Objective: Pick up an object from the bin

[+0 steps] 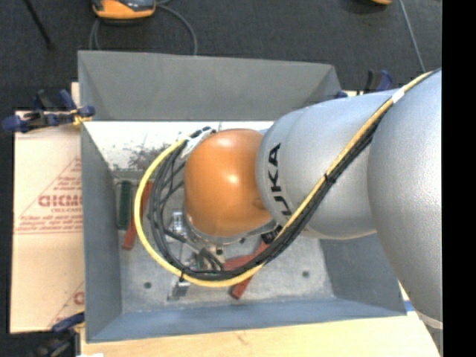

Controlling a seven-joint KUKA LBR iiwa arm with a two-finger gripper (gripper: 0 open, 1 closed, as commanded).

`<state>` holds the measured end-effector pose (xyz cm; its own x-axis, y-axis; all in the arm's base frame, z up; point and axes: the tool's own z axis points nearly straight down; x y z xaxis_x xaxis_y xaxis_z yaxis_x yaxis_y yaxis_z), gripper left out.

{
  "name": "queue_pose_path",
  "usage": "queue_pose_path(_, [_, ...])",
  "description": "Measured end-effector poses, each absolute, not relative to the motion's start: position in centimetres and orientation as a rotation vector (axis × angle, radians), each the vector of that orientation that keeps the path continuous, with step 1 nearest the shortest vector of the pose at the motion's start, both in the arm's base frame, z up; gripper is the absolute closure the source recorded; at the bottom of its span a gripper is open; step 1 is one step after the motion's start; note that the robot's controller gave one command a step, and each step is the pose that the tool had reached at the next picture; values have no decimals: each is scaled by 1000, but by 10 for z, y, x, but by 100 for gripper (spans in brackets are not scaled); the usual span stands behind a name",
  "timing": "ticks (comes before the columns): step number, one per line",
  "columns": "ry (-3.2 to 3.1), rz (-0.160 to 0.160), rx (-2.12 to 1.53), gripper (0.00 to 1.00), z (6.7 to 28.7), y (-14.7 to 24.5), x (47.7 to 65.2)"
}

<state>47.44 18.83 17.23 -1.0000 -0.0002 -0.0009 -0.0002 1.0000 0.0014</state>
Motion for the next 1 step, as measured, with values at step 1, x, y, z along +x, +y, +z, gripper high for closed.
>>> queue_pose_path(1, [3128, 8, -140, 0, 148, 165, 491])
